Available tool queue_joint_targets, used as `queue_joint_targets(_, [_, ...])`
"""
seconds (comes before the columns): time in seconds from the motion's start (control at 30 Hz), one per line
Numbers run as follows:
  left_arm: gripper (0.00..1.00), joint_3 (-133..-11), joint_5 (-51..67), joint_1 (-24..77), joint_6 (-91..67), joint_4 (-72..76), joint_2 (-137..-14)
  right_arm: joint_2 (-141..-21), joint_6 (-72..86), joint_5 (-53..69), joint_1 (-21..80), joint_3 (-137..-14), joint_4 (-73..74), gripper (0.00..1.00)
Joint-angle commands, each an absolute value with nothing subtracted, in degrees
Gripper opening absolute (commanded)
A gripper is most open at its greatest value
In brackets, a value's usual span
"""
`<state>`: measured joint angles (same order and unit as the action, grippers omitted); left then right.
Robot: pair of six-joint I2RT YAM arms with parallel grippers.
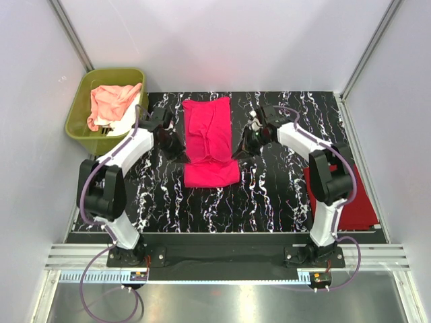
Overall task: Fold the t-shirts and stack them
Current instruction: Fold the tshirt
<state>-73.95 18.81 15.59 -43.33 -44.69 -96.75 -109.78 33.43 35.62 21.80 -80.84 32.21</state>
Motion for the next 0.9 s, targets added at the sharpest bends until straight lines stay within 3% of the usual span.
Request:
queue_joint_targets(0.0, [0.00,-81.19,20.74,13.37,-42.19,-44.38,-101.32,-115.04,29.54,36.91,20.13,-91.02,37.69,0.00])
queue_joint_targets(0.23, [0.00,-88.50,21.45,10.99,-42.01,-44.30,-110.29,-123.92,28.65,39.63,18.11,-102.03,39.73,0.00])
queue_joint_targets(0.87, [0.00,-98.79,23.38,7.38,-43.24,-44.82,-120.58,-137.81,30.32,45.09,16.17,-119.53,41.66,0.00])
